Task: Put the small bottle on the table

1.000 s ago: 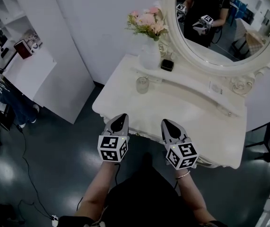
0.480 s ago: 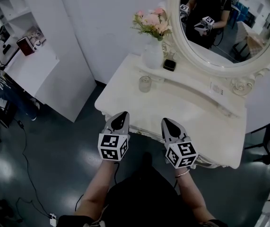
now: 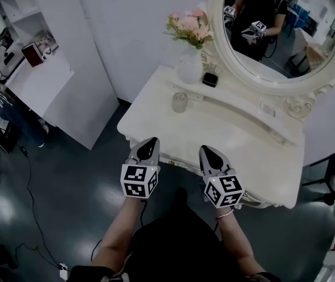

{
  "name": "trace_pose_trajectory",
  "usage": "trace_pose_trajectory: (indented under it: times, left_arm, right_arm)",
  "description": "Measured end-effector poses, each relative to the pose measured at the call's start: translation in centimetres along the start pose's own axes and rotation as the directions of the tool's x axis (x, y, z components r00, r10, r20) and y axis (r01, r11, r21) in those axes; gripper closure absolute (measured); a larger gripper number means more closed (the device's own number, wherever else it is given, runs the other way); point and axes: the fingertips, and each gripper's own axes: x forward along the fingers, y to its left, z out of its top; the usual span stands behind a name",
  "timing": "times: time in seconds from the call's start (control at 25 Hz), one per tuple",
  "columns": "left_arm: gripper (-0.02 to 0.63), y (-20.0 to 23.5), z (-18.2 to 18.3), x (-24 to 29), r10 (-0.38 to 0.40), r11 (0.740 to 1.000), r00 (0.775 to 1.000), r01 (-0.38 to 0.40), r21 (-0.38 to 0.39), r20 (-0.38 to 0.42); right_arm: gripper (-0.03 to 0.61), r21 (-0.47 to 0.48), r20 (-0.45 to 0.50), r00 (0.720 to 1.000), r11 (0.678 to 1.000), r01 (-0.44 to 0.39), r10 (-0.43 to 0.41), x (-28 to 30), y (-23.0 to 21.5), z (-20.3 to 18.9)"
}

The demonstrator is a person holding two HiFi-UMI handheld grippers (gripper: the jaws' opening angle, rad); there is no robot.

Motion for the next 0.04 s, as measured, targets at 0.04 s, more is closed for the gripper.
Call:
trace_pose_trajectory:
  times: [0.04]
  left_arm:
    - [0.598,-0.04,0.02,0.03,0.001,1.000,1.000,-0.001,0.002,0.001]
  right_arm:
    - [0.575,-0.001,0.000,1.000,1.000,0.000,0.000,-0.03,-0.09,-0.03]
